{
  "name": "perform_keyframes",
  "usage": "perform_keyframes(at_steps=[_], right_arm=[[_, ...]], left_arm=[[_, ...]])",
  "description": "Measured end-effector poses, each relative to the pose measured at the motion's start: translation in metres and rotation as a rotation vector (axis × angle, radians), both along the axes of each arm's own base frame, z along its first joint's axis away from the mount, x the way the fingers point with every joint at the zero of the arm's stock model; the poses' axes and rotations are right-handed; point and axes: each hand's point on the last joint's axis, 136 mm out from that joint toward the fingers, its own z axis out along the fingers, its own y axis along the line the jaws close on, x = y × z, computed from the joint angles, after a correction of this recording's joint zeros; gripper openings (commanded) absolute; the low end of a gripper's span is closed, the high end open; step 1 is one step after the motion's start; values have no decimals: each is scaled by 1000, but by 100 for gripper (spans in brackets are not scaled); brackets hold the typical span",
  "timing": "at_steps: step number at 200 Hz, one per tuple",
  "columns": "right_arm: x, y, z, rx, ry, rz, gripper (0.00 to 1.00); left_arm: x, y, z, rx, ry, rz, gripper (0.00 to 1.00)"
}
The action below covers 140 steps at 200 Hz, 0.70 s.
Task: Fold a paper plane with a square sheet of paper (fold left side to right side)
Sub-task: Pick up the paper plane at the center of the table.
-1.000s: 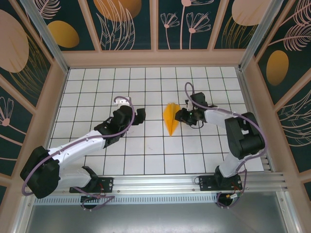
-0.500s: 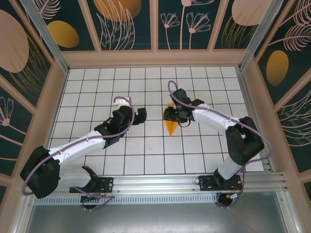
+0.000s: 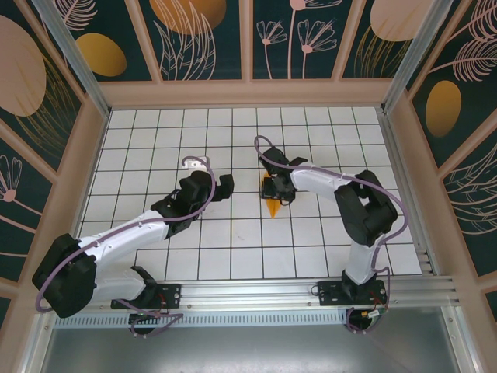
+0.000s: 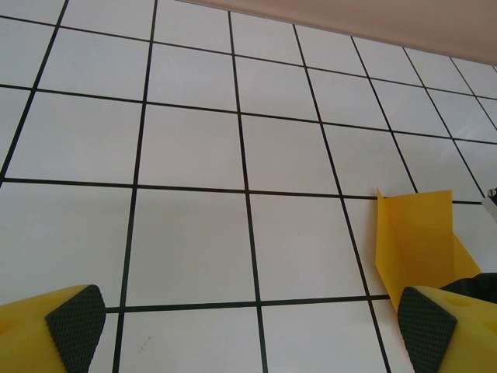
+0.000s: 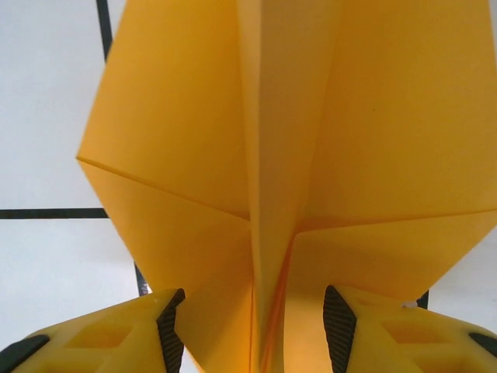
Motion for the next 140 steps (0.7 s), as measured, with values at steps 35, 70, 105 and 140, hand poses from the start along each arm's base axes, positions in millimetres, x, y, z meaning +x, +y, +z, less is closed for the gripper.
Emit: perform_keyframes(at_steps=[35,70,105,140], right_arm=[[0,-5,-5,-29,2,-7,34],[3,-7,-4,-46,-8,-4,15],[12,-1,11,-43,-31,14,9],[47,25,42,-10,-100,48,9]], left_arm=[[0,0,0,0,0,0,99],[0,0,0,0,0,0,99],[0,0,0,0,-1,0,98],[-1,2,4,-5,-11,4,99]])
